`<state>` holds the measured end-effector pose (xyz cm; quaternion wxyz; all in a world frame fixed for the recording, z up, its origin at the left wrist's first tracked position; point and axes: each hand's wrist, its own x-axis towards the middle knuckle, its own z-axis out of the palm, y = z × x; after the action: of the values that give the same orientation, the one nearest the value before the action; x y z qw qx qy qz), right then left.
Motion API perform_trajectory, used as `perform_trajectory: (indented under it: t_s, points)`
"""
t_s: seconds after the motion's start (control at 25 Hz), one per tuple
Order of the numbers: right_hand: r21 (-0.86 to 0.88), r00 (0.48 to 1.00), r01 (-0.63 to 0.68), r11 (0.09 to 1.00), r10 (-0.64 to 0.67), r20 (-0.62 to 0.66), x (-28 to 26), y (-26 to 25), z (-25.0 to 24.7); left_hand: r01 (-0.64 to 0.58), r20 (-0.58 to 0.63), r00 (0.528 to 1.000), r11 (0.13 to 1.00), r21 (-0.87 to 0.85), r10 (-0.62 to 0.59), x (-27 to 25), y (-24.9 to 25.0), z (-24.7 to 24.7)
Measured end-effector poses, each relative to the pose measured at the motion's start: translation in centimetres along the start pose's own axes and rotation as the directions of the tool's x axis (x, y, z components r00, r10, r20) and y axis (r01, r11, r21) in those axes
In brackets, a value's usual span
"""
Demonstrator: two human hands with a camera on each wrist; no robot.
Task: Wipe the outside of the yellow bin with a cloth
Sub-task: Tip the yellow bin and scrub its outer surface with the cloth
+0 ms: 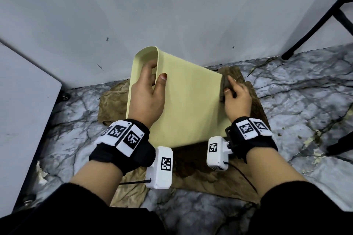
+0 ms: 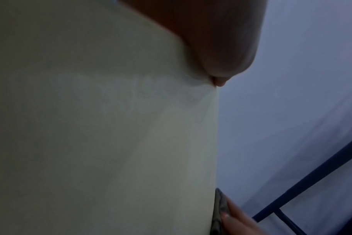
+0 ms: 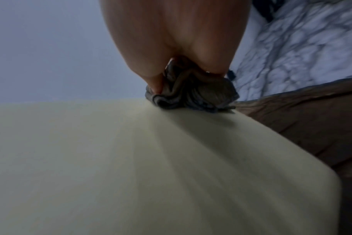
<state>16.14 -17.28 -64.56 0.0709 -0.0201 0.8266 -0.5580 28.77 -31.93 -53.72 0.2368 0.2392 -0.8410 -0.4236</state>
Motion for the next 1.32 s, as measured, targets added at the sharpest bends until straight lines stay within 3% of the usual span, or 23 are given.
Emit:
perform_trajectory:
  t_s: [0.12,0.28,0.44,0.56,0.64,0.76,0.96,1.2,1.32]
  points:
    - [-0.005,0.995,-0.103,0.995,0.103,-0.011,0.5,1.4,-0.7,-0.001,-0.001,1.000,1.000,-0.001,0.001,0.0,0.1,0.2]
    - [0.041,0.995,-0.091,0.995,0.092,-0.045,-0.7,0.0,-0.2,-0.014,-0.002,1.000,1.000,0.013,0.014,0.2,0.2,0.4]
    - [0.088,0.990,0.142,0.986,-0.141,-0.020,-3.2,-4.5,2.0,-0.012,-0.027,1.000,1.000,0.017,0.013,0.4,0.1,0.5]
    - [0.112,0.924,0.381,0.918,-0.383,-0.009,-5.2,-8.0,3.8,-0.031,-0.040,0.999,0.999,0.026,0.032,0.5,0.0,0.6]
    - [0.139,0.895,0.440,0.887,-0.446,0.019,-5.9,-9.2,4.3,-0.038,-0.039,0.998,0.999,0.031,0.039,0.7,-0.2,0.5]
    - [0.210,0.925,0.353,0.912,-0.373,0.067,-5.2,-9.3,3.5,-0.044,-0.009,0.999,0.999,0.025,0.045,0.7,-0.1,0.5]
    - [0.256,0.979,0.196,0.947,-0.205,0.008,-3.4,-7.4,1.8,-0.049,0.101,0.994,0.998,0.031,0.046,1.1,0.8,0.9]
    - [0.263,0.981,0.192,0.945,-0.190,-0.036,-4.1,-7.1,1.8,0.049,0.113,0.993,0.996,-0.078,-0.040,1.8,2.1,0.9]
    - [0.246,0.977,0.210,0.946,-0.211,-0.024,-4.9,-7.3,1.9,0.059,0.033,0.998,0.993,-0.101,-0.056,1.7,2.2,1.4]
